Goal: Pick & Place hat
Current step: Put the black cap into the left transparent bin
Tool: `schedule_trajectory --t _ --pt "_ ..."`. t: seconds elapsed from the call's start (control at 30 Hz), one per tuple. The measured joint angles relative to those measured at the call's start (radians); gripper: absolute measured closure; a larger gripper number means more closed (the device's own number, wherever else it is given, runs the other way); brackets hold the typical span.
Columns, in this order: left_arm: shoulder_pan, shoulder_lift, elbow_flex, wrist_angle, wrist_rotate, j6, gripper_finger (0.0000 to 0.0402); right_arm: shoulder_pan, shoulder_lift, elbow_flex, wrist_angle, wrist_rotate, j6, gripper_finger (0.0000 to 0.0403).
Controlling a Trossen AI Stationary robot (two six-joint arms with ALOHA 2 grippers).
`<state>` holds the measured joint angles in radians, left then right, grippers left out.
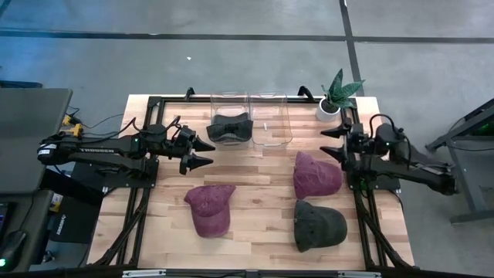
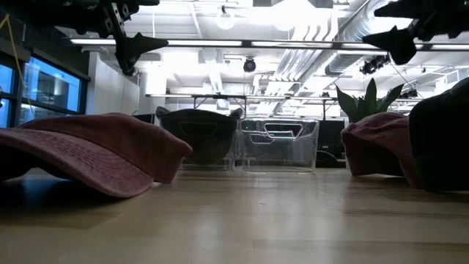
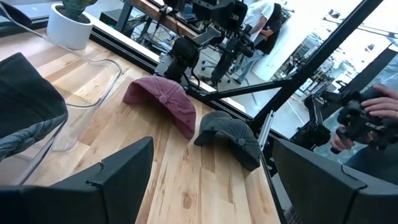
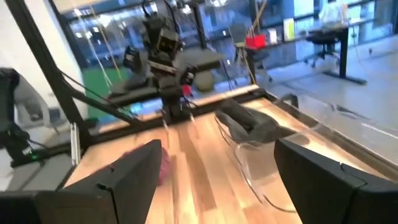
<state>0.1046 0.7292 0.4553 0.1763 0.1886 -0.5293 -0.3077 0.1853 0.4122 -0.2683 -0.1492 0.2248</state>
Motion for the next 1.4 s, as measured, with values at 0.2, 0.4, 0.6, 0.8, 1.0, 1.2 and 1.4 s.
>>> schedule_trajectory --t 0.2,0.4,0.6,0.8,1.0,1.2,1.4 --pt "0.0 0.0 0.0 0.0 0.0 0.0 0.0079 0.0 0.1 0.131 -0.208 -0.035 -0.008 0.0096" --pt "0.0 0.0 0.0 0.0 0.004 0.0 0.0079 0.001 0.19 0.207 -0.317 -0.112 -0.035 0.0096" --pt "0.0 0.0 0.0 0.0 0.004 0.0 0.0079 0.001 0.25 0.23 -0.313 -0.144 -0.068 0.0096" --pt "0.0 0.0 0.0 0.0 0.004 0.0 0.0079 0.064 0.295 0.23 -0.343 -0.149 -0.095 0.0096" --pt "0.0 0.0 0.0 0.0 0.003 0.0 0.0079 0.225 0.297 0.232 -0.345 -0.058 -0.055 0.0096" --pt "0.0 0.0 0.0 0.0 0.003 0.0 0.0079 0.422 0.329 0.289 -0.459 0.132 0.06 0.0096" --pt "0.0 0.0 0.0 0.0 0.003 0.0 0.0079 0.558 0.428 0.379 -0.645 0.282 0.29 0.0096"
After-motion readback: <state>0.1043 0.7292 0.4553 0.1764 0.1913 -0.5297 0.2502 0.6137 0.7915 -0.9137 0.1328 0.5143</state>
